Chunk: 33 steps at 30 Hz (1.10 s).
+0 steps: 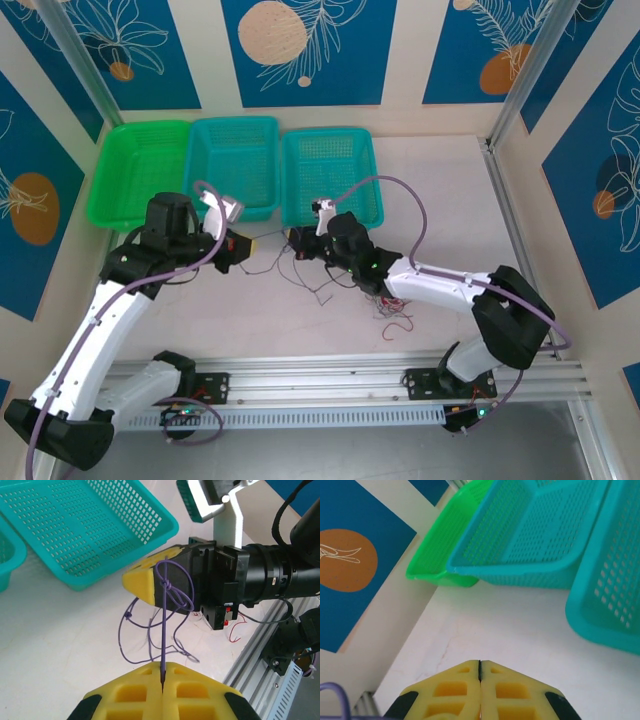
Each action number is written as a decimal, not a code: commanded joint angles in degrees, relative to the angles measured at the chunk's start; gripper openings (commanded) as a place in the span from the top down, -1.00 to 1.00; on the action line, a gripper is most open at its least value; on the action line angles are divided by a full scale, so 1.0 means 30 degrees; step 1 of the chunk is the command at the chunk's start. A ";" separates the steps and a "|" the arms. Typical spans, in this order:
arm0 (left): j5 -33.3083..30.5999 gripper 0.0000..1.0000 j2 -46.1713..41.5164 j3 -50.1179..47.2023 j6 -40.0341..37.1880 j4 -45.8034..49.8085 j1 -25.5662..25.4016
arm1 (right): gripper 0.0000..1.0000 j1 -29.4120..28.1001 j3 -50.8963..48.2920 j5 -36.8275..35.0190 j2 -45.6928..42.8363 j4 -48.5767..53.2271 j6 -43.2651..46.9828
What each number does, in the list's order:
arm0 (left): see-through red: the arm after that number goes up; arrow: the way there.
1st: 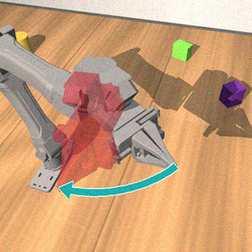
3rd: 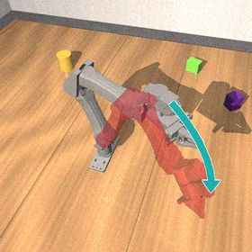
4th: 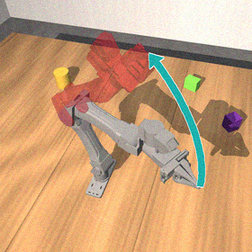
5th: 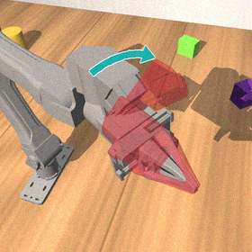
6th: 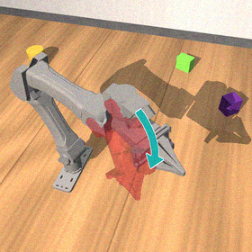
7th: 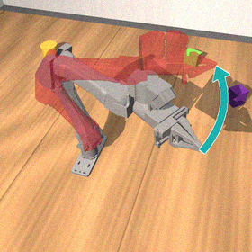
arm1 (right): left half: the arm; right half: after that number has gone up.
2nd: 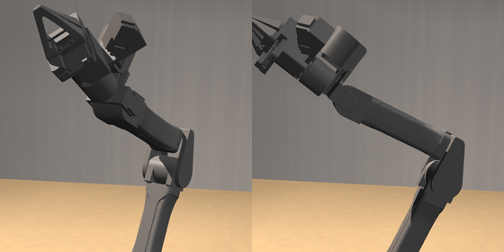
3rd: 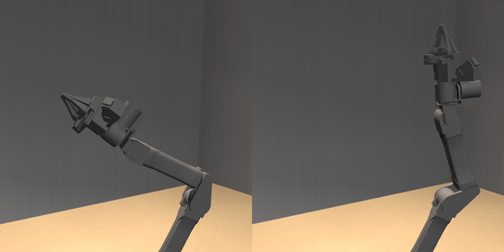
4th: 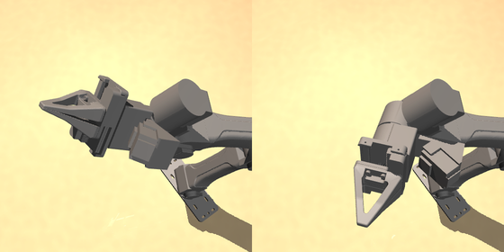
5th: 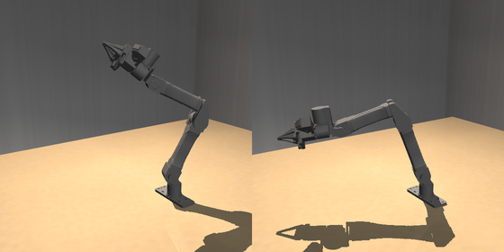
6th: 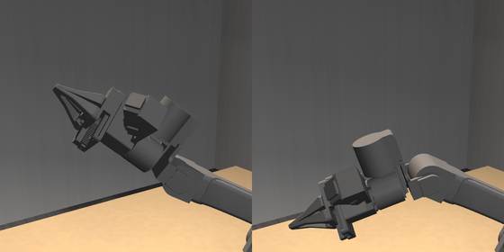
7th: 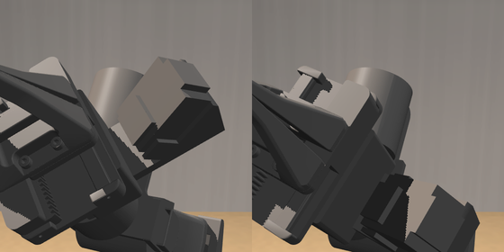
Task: Untangle the cables
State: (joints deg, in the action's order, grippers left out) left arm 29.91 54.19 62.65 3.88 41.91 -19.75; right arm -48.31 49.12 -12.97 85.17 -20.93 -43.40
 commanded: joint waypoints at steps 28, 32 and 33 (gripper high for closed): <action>0.0606 0.27 -0.1202 -0.6140 0.4149 -0.9884 -0.4732 | 1.00 0.4331 -0.1061 0.0163 -0.4982 1.1506 -0.3389; 0.1170 -0.24 0.2107 -0.6203 0.4215 -1.1878 -0.5484 | 1.00 0.3483 0.0198 0.0623 -0.5185 1.2391 -0.2929; 0.1168 -0.37 0.2954 -0.6319 0.4749 -1.2806 -0.5586 | 1.00 0.3356 0.0441 0.0687 -0.5185 1.2557 -0.2872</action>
State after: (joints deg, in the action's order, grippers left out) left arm 32.32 58.30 44.07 16.80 11.05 -35.59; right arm -36.80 47.18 -14.55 70.70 14.09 -53.47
